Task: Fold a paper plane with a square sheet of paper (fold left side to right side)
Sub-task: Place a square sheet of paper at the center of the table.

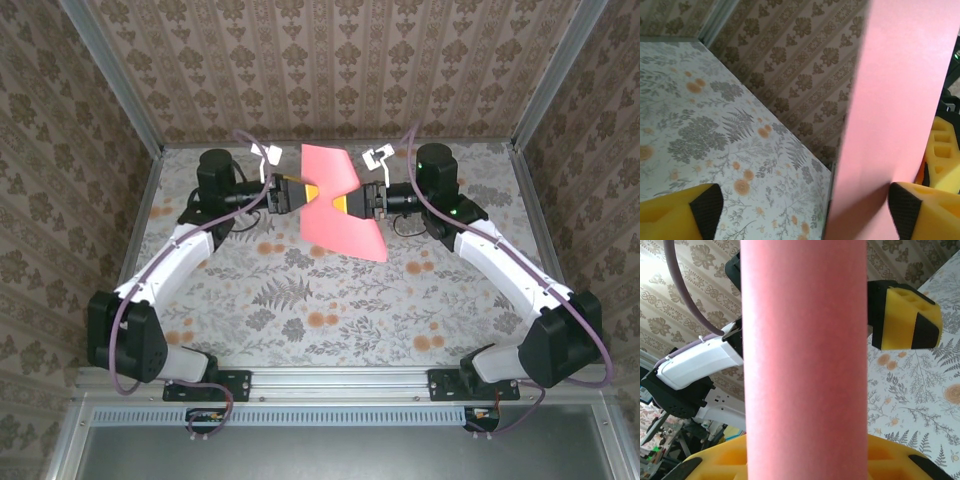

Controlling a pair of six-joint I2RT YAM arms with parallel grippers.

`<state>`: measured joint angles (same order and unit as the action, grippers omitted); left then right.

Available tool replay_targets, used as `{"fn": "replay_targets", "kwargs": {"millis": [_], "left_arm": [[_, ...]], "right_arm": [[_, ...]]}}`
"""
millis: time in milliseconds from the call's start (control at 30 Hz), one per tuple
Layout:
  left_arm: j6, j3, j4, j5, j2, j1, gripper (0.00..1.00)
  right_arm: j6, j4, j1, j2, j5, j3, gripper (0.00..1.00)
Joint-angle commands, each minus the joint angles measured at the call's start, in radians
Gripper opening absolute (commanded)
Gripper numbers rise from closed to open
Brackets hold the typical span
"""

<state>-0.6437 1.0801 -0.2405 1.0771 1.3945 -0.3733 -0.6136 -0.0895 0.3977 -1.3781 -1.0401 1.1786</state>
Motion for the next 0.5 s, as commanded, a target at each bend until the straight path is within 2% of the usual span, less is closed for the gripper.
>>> {"fn": "replay_targets", "kwargs": {"millis": [0, 33, 100, 167, 267, 467], "left_arm": [[-0.008, 0.040, -0.050, 0.045, -0.002, -0.012, 0.78], [-0.007, 0.039, -0.048, 0.044, -0.003, -0.012, 0.70], [-0.007, 0.033, -0.041, 0.039, -0.008, -0.011, 0.45], [-0.006, 0.026, -0.032, 0.027, -0.009, -0.012, 0.26], [0.012, 0.012, 0.000, 0.008, -0.014, -0.011, 0.06], [0.079, -0.020, 0.121, -0.060, -0.020, -0.007, 0.01]], "right_arm": [[0.022, 0.024, -0.003, 0.004, 0.003, 0.016, 0.34], [0.035, 0.042, -0.005, 0.003, 0.014, 0.016, 0.34], [0.058, 0.076, -0.011, 0.001, 0.044, 0.013, 0.34], [0.086, 0.121, -0.019, -0.001, 0.072, 0.012, 0.35], [0.124, 0.189, -0.035, -0.004, 0.117, 0.010, 0.36], [0.176, 0.292, -0.064, 0.001, 0.241, -0.013, 0.43]]}}
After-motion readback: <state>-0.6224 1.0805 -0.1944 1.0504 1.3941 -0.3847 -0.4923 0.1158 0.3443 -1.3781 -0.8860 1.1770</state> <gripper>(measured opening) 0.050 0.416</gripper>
